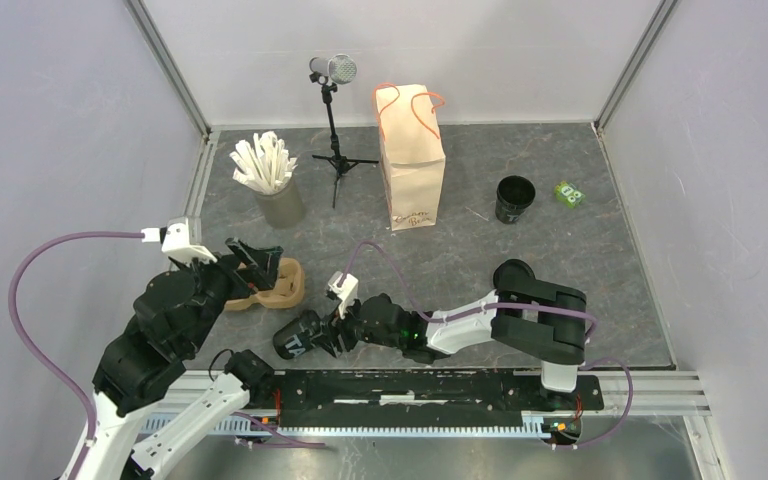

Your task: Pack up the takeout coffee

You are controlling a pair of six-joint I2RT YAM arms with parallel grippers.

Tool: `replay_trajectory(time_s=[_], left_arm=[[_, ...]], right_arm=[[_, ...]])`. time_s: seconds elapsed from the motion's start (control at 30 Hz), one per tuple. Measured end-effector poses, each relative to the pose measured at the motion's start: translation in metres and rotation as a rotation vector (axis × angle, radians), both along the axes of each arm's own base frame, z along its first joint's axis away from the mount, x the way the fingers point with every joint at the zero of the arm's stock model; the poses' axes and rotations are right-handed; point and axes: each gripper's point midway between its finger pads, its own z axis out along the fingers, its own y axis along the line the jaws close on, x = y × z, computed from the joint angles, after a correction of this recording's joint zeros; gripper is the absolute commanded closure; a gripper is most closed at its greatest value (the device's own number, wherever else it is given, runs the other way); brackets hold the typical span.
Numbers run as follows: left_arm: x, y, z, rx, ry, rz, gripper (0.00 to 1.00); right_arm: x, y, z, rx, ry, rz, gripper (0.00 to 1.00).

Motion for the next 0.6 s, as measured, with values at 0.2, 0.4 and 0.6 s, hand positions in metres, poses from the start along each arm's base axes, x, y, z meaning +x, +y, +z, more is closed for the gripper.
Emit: replay_trajectory(time_s=[0.2, 0.4, 0.6], left_arm=[[0.000, 0.000, -0.001, 0.001, -0.001, 0.000, 0.00], [0.002, -0.001, -0.009, 0.015, 0.013, 0.000, 0.00], [0.003, -0.001, -0.015, 0.032, 0.022, -0.002, 0.00]], right_arm=[[-0.005, 0.003, -0.006, 0.002, 0.013, 0.029, 0.43], [-0.011, 0.008, -0.005, 0.029, 0.019, 0.067, 0.65], [-0.014, -0.007, -0.004, 0.037, -0.006, 0.074, 0.73]])
